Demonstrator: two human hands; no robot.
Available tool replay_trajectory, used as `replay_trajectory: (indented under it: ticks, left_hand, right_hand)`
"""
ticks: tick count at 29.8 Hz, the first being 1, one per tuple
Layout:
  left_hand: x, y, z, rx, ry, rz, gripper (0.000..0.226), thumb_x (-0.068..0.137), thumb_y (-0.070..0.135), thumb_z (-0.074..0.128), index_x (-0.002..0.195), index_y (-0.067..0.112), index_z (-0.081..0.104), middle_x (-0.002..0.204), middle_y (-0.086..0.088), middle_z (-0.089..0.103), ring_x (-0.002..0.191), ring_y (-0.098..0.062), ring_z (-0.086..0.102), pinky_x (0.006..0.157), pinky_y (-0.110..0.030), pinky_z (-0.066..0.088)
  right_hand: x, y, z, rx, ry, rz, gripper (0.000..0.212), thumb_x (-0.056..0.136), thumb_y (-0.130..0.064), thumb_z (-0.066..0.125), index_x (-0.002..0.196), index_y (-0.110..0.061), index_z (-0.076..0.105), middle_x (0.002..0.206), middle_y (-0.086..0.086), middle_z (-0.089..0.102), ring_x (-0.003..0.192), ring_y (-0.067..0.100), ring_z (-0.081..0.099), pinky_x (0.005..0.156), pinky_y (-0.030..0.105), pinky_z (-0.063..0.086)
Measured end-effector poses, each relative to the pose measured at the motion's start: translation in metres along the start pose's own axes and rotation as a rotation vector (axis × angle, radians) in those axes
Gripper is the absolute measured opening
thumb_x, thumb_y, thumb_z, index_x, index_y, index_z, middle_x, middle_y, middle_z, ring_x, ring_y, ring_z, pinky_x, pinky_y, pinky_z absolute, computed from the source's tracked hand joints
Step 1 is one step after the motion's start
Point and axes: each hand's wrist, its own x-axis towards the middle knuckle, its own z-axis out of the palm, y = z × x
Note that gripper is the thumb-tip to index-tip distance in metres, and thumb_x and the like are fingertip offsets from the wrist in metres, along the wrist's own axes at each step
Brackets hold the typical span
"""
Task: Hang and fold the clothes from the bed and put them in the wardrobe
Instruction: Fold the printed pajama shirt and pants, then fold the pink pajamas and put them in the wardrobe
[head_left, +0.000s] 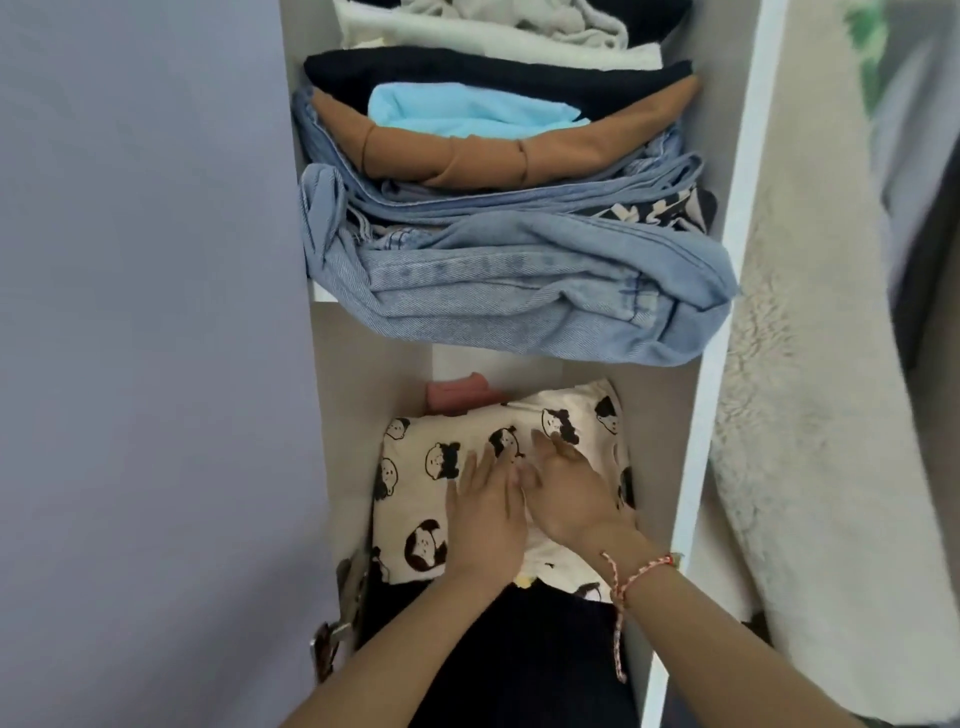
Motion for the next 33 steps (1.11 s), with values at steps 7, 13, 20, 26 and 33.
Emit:
replay_trajectory:
  ticks: [7, 13, 20, 26, 33]
  left_hand:
    - [-0.093, 0.061, 0.008, -0.143, 0.078, 0.408, 0.054, 0.100, 0.048, 0.002, 0.139, 0.030, 0.033, 0.151, 0.014, 0.024, 0.141, 0.003, 0.002, 0.114, -0.028, 0.008]
    - [-0.137, 0.195, 0.041, -0.374, -0.017, 0.596, 0.037, 0.102, 0.041, 0.018, 0.138, 0.048, 0.028, 0.146, 0.016, 0.034, 0.140, 0.000, 0.017, 0.106, -0.024, 0.023]
    - [-0.208, 0.445, 0.063, -0.532, -0.549, 0.784, 0.053, 0.096, 0.057, 0.017, 0.131, 0.029, 0.045, 0.141, 0.008, 0.039, 0.135, -0.001, 0.023, 0.110, -0.025, 0.019]
    - [-0.353, 0.604, 0.064, -0.625, -0.976, 1.076, 0.086, 0.081, 0.074, 0.010, 0.138, 0.019, 0.045, 0.143, 0.016, 0.029, 0.136, 0.003, 0.012, 0.117, -0.026, 0.017]
    - [-0.544, 0.668, 0.045, -0.519, -1.384, 1.618, 0.102, 0.072, 0.081, -0.004, 0.144, 0.018, 0.032, 0.153, 0.001, 0.025, 0.144, -0.012, 0.012, 0.109, -0.013, -0.002]
  right_hand:
    - [-0.140, 0.035, -0.047, 0.414, 0.069, -0.030, 0.025, 0.100, -0.033, 0.029, 0.098, -0.034, 0.053, 0.080, -0.014, 0.063, 0.078, 0.000, 0.061, 0.068, 0.010, 0.044]
    - [-0.226, 0.104, -0.164, 0.348, 0.153, 0.308, 0.059, 0.056, -0.094, 0.006, 0.094, -0.069, 0.044, 0.081, -0.025, 0.064, 0.081, -0.017, 0.056, 0.070, 0.004, 0.044]
    - [-0.386, 0.186, -0.348, -0.038, 0.440, 0.731, 0.063, 0.086, -0.058, 0.019, 0.138, -0.029, 0.039, 0.136, -0.007, 0.048, 0.124, 0.014, 0.047, 0.094, 0.031, 0.042]
    - [-0.584, 0.211, -0.420, -0.147, 0.640, 1.196, 0.052, 0.096, -0.049, 0.027, 0.143, -0.026, 0.032, 0.142, -0.004, 0.044, 0.127, 0.016, 0.045, 0.099, 0.027, 0.035]
    - [-0.787, 0.160, -0.366, 0.017, 1.048, 1.773, 0.070, 0.085, -0.063, 0.024, 0.141, -0.022, 0.034, 0.137, 0.001, 0.049, 0.121, 0.017, 0.050, 0.096, 0.031, 0.042]
